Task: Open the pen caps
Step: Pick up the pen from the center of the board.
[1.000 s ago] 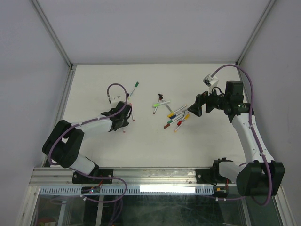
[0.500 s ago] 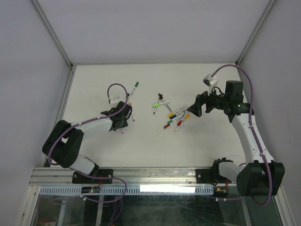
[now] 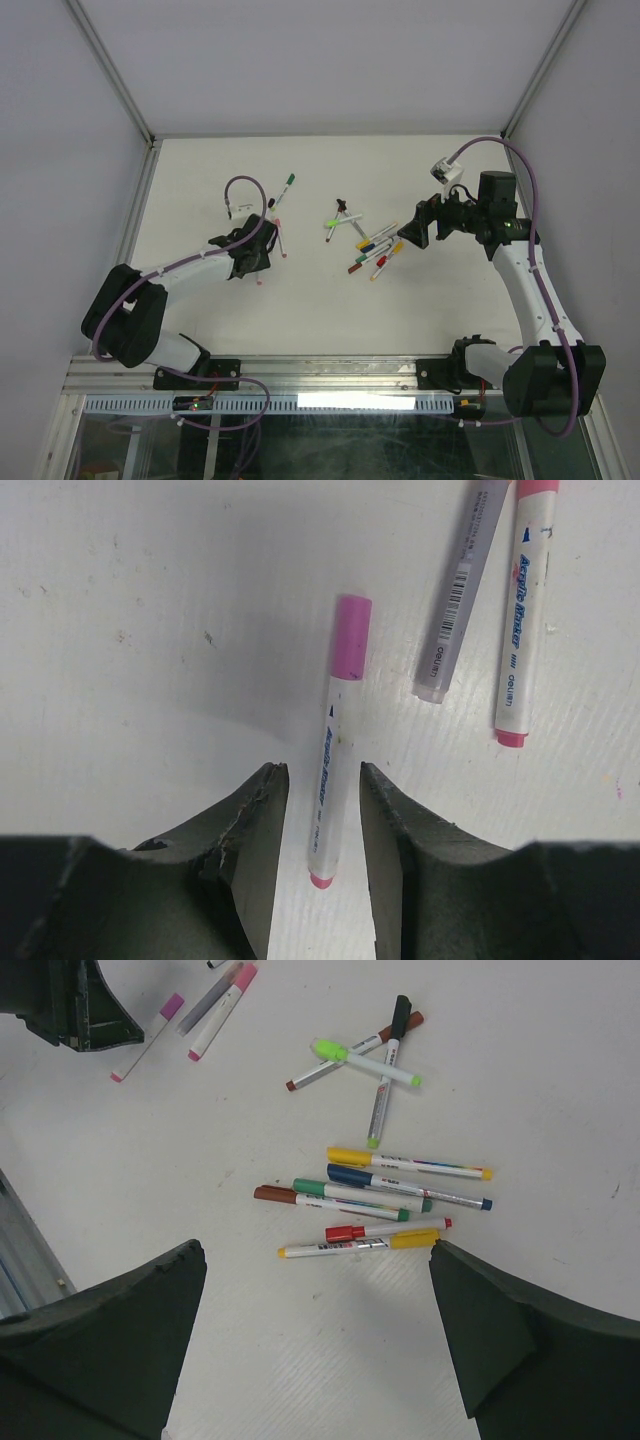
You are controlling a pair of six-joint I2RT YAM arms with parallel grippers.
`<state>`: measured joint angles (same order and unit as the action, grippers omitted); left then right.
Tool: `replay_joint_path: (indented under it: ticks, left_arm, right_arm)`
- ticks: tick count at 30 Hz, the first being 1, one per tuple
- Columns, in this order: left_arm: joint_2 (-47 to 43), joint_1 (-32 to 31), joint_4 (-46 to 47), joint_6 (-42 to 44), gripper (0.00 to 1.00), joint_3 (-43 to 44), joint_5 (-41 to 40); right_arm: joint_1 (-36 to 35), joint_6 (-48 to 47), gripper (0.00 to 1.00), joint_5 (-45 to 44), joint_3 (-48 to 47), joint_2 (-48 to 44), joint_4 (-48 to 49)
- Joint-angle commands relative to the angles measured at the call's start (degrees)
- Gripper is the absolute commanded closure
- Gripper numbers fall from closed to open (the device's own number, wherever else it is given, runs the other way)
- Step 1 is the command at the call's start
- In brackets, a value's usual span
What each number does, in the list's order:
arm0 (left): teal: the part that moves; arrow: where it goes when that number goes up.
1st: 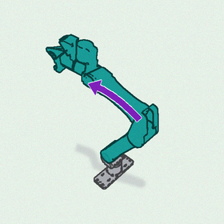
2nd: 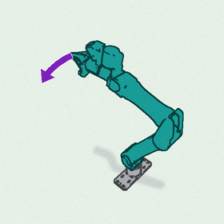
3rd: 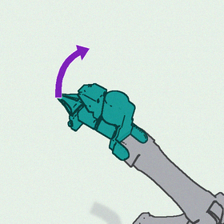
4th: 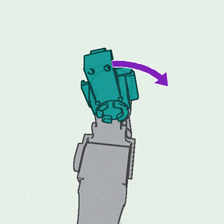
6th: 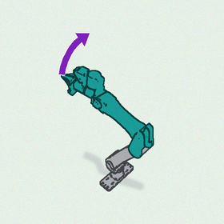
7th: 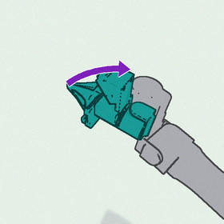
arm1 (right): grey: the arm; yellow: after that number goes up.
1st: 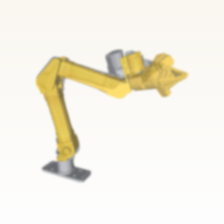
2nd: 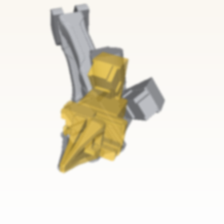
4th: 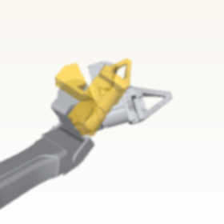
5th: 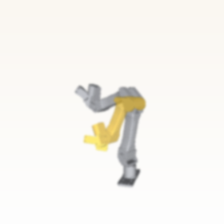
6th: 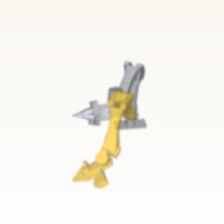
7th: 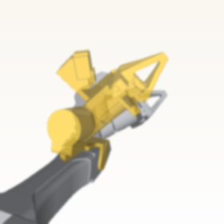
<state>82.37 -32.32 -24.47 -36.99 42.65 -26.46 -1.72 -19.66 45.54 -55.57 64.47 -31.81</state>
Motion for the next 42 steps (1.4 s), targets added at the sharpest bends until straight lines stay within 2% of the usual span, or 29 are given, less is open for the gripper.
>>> replay_joint_path:
  ticks: [1,13,22,28,36,42]
  left_arm:
    - [1.42,-0.54,0.65,0.58,0.63,2.30,0.98]
    - [5.59,-0.72,1.35,1.07,0.64,3.17,2.29]
    - [5.80,-0.82,1.62,1.13,0.77,3.26,2.44]
    - [5.65,-0.87,1.75,1.16,0.90,3.32,2.52]
    - [-3.20,-0.82,2.58,0.83,1.00,1.98,3.01]
    - [-15.55,-0.79,10.51,0.69,1.00,-2.25,10.66]
  right_arm:
    - [-0.39,-0.49,0.03,1.61,-1.24,-1.43,1.16]
    - [-0.47,-0.69,0.03,1.57,-1.21,-1.10,1.14]
    - [-0.57,-0.72,0.03,1.56,-1.27,-1.00,1.08]
    - [-0.62,-0.65,0.03,1.94,-1.32,-0.92,1.11]
    - [-1.41,1.77,0.03,6.70,0.07,-0.22,3.05]
    - [-3.25,10.68,0.04,15.83,5.03,0.30,13.03]
